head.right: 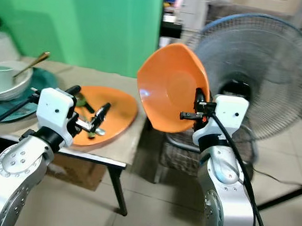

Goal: Setting the table

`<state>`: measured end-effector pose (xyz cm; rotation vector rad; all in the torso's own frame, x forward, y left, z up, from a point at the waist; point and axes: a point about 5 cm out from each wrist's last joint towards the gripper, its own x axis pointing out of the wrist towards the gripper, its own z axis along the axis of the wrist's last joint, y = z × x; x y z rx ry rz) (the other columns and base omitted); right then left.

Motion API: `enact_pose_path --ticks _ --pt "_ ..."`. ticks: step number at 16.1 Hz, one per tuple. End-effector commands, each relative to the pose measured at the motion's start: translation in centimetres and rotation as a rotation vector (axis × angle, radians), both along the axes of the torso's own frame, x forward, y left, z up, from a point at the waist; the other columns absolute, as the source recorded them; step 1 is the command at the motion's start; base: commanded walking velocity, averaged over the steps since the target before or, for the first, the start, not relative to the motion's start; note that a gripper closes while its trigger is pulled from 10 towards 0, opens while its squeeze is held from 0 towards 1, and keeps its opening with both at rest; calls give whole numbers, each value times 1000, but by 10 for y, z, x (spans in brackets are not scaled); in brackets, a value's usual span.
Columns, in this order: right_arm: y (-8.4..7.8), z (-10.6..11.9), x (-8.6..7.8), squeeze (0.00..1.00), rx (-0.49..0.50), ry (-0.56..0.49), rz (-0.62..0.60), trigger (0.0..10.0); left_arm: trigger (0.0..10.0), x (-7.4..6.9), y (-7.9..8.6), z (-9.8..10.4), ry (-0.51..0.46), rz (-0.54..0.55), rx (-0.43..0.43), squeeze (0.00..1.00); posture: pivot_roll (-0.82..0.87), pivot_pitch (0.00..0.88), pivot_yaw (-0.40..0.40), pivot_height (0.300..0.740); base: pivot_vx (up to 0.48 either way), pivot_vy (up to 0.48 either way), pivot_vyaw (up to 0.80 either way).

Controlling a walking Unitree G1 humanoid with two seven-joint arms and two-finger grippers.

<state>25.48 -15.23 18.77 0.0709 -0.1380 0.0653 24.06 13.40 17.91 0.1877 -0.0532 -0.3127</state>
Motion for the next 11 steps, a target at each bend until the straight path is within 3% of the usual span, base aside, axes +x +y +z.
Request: enact_pose_path --ticks 1,2,3,5,6,11 --pt "0 6 0 0 -5 -39 -2 2353 10000 3 6 0 -5 48 2 0 98 0 21 740 0 0 -800" --pt "-1 3 1 0 0 -22 4 4353 10000 4 9 -1 -1 80 2 0 98 0 21 740 0 0 -800" --pt "-3 -1 1 0 20 1 -7 7529 10000 6 11 -2 12 105 -1 0 101 0 14 740 0 0 -800" --pt "0 -3 3 0 22 12 15 7882 10000 8 17 -3 21 163 -13 0 104 0 10 740 0 0 -800" --pt "1 -3 4 0 20 13 18 10000 10000 8 17 -4 25 171 -16 0 104 0 10 740 0 0 -800" --pt "4 -4 5 0 16 17 37 10000 10000 7 19 -6 38 184 -10 0 105 0 8 740 0 0 -800"
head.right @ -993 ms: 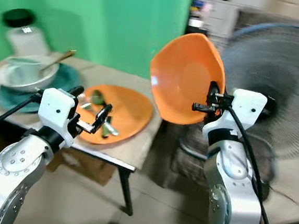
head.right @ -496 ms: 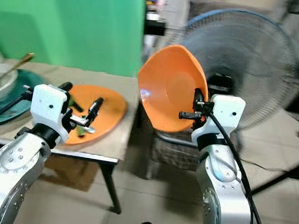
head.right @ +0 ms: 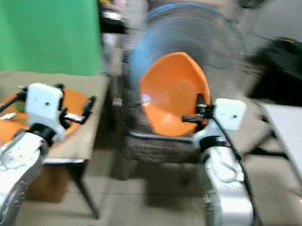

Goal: Setting the table

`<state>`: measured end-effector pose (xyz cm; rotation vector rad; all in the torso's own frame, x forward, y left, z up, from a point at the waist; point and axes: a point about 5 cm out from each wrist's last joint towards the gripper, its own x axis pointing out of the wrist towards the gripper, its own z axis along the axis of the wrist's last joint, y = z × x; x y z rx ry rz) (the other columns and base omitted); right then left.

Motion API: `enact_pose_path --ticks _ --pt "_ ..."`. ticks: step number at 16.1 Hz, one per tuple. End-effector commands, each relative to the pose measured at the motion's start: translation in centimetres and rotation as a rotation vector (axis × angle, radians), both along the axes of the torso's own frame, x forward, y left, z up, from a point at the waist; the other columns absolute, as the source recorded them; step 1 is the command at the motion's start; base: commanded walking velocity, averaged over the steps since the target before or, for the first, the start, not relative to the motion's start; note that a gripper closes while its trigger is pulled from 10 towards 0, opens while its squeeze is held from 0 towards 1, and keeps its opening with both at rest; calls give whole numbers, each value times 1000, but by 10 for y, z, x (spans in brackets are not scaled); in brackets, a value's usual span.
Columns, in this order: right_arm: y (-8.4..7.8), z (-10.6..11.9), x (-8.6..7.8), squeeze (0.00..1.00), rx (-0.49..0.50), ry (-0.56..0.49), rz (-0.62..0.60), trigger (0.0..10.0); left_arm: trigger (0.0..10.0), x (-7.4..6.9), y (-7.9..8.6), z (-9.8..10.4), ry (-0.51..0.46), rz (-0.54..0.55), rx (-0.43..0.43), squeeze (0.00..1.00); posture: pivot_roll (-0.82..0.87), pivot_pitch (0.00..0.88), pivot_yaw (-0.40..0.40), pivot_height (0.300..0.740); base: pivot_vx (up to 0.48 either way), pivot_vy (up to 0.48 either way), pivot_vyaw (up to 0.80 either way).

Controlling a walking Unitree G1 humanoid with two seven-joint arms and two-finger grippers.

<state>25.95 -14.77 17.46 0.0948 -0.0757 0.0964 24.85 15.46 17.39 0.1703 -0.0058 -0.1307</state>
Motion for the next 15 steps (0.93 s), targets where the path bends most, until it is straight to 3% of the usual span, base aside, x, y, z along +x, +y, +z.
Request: enact_pose_path --ticks 1,11,15 --pt "0 7 1 0 -15 -33 4 10000 10000 1 -1 0 -7 13 3 0 107 0 8 740 0 0 -800" --pt "-8 -5 1 0 -60 53 -55 10000 10000 6 -1 4 -60 28 8 0 95 0 26 740 0 0 -800" --pt "-8 -10 0 0 -71 86 -60 10000 10000 7 1 3 -70 45 53 0 95 0 25 740 0 0 -800"
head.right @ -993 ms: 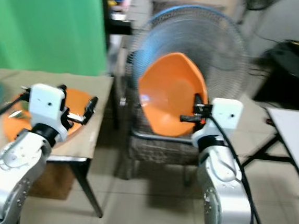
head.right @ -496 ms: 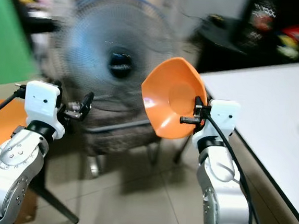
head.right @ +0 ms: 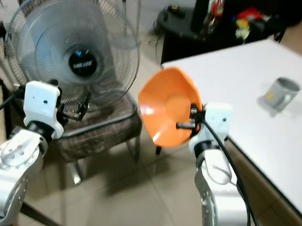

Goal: Setting the table

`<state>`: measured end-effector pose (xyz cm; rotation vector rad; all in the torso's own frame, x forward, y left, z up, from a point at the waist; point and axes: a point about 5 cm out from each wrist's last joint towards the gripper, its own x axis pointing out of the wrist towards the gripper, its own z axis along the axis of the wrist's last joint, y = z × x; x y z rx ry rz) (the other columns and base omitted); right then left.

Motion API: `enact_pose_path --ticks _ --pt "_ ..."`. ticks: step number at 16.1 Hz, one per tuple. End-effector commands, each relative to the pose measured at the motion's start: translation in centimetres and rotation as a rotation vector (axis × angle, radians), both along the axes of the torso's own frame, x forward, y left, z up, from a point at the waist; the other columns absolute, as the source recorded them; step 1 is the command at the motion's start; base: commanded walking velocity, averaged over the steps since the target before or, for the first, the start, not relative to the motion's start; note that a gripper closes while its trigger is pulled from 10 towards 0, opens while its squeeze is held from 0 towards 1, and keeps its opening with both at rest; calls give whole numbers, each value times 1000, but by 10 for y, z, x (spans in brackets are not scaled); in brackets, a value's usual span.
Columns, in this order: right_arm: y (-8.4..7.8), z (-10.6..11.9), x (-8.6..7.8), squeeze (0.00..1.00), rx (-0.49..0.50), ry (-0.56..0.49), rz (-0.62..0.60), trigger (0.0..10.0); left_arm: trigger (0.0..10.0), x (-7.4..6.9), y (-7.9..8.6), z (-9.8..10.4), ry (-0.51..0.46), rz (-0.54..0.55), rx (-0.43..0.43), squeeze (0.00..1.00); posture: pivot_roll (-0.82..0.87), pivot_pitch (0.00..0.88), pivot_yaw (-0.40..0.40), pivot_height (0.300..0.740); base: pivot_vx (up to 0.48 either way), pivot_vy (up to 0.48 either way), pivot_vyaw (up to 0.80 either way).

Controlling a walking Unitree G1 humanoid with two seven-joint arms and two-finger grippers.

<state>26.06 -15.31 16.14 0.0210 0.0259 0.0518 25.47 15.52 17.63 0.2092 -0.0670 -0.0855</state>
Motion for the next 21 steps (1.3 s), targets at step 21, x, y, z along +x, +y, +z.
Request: enact_pose_path --ticks 21 --pt "-6 -7 -3 0 128 93 -67 10000 10000 5 6 -5 34 -33 -36 0 94 0 38 740 0 173 -686"
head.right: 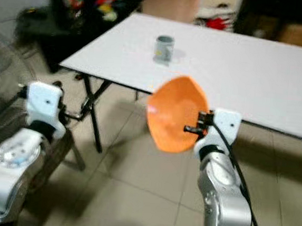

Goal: Setting the table

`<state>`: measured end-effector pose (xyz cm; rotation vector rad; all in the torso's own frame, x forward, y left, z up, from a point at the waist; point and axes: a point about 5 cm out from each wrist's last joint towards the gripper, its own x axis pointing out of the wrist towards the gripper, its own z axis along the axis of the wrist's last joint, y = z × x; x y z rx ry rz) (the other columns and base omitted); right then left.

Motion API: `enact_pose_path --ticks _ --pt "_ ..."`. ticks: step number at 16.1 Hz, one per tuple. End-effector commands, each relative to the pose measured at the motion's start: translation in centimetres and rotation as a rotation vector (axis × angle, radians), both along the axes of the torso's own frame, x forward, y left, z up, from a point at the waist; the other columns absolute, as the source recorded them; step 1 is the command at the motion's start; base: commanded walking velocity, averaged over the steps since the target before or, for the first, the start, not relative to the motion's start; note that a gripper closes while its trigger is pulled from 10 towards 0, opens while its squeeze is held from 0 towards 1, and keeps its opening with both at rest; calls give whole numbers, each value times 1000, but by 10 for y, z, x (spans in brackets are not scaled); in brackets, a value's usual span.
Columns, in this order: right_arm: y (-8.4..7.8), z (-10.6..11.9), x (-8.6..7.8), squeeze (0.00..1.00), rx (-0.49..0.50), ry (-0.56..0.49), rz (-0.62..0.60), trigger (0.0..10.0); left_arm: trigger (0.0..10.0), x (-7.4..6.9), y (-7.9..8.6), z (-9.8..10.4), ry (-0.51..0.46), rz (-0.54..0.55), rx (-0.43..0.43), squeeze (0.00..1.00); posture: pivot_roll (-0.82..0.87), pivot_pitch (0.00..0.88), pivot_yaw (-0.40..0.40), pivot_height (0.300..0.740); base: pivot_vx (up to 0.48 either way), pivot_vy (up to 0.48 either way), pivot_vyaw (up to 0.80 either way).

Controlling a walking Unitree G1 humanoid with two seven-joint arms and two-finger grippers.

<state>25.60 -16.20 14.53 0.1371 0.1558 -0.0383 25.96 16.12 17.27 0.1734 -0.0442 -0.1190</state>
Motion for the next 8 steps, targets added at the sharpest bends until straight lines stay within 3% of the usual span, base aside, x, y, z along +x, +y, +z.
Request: enact_pose_path --ticks 1,8 --pt "4 10 3 0 18 -40 29 10000 10000 0 0 0 3 -4 -19 0 94 0 38 740 0 0 0" --pt "11 16 7 0 17 -71 88 10000 10000 0 -1 0 13 -35 -23 0 94 0 37 740 316 0 0"
